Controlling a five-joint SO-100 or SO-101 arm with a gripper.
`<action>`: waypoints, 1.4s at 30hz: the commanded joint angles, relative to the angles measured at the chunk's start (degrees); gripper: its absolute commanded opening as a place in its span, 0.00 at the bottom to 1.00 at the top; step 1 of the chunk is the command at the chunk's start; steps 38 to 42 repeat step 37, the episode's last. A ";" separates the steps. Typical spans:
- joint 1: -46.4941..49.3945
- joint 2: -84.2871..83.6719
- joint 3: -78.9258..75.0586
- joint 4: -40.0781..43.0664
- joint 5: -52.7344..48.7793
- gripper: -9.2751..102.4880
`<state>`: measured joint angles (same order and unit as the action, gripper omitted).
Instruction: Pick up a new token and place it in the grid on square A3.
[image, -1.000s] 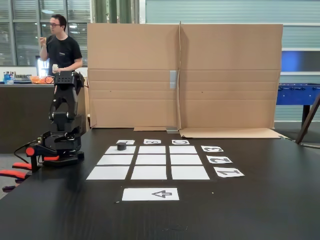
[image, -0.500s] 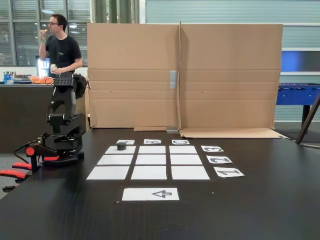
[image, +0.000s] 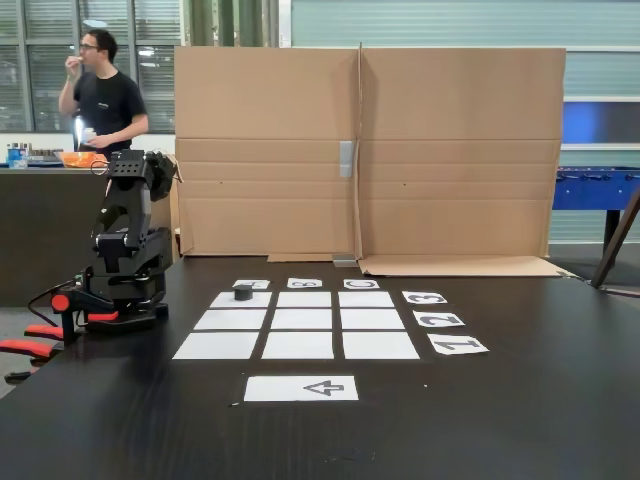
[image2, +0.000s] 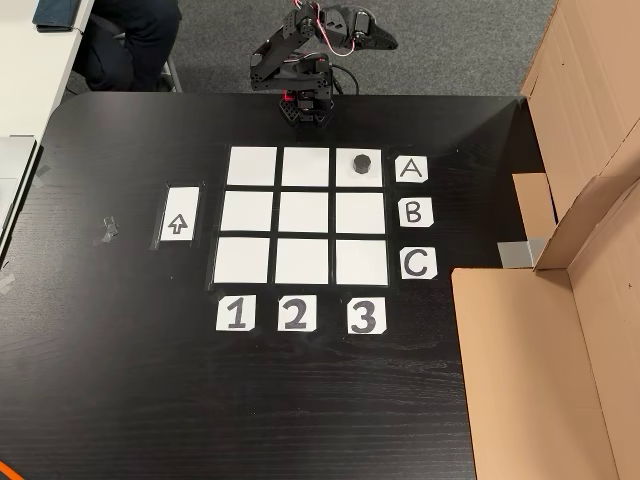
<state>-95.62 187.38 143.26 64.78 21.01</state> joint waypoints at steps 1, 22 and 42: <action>0.70 1.23 0.44 0.09 0.00 0.08; 1.23 3.08 8.44 -0.70 0.00 0.08; 1.05 3.08 17.05 -0.62 0.00 0.08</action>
